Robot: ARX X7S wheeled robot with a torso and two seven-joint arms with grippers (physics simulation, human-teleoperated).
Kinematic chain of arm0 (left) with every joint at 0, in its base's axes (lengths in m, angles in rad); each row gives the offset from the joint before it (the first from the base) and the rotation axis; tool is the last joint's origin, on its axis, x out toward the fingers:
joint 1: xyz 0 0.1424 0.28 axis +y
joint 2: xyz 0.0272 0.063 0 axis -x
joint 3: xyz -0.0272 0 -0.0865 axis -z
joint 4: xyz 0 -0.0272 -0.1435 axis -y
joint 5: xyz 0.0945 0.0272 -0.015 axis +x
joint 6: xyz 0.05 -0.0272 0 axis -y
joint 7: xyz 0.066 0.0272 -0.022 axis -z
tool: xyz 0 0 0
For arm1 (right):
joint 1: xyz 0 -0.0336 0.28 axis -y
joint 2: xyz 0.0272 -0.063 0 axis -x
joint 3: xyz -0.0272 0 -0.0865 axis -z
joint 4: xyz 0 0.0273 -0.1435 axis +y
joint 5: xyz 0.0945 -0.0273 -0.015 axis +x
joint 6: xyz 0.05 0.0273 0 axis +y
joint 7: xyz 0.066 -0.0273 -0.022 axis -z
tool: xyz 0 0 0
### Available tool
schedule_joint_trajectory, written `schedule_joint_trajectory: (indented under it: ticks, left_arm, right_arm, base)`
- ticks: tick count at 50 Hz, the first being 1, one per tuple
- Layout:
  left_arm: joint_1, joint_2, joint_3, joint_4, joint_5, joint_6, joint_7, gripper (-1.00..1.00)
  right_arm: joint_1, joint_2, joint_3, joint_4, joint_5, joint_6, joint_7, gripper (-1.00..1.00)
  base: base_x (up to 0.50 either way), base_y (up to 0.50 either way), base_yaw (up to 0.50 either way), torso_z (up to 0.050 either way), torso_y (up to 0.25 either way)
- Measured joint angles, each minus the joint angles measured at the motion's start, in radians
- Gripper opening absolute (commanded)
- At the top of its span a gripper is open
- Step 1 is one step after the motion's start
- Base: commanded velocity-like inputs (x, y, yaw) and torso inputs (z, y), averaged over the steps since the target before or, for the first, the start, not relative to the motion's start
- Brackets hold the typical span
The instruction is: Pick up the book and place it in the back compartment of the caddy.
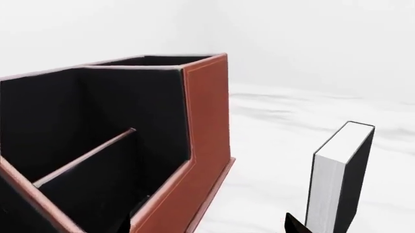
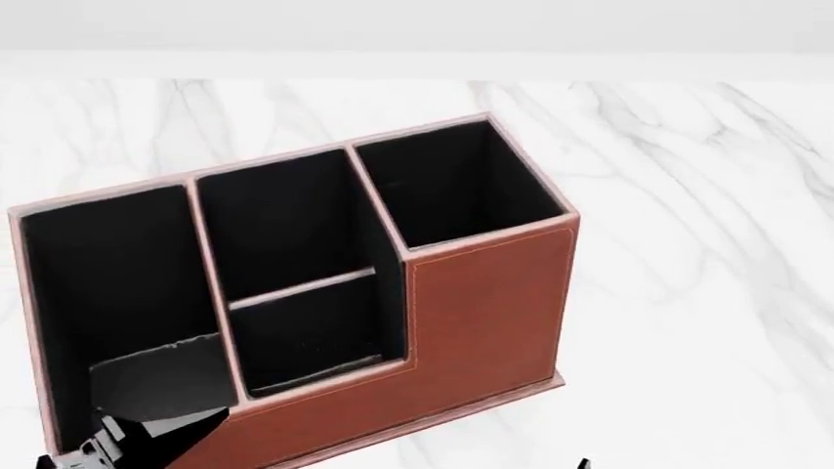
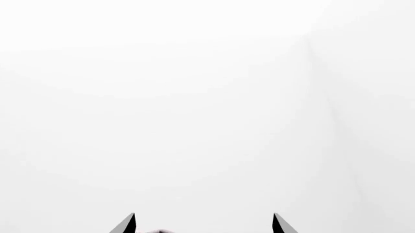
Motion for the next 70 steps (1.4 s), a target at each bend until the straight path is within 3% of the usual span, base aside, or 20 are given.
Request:
schedule_joint_trajectory:
  ticks: [70]
  left_arm:
    - [-0.129, 0.150, 0.164, -0.078, 0.096, -0.084, 0.101, 1.00]
  right_arm:
    - [0.012, 0.019, -0.023, 0.007, 0.001, 0.004, 0.024, 1.00]
  base:
    - [0.00, 0.00, 0.00, 0.000, 0.000]
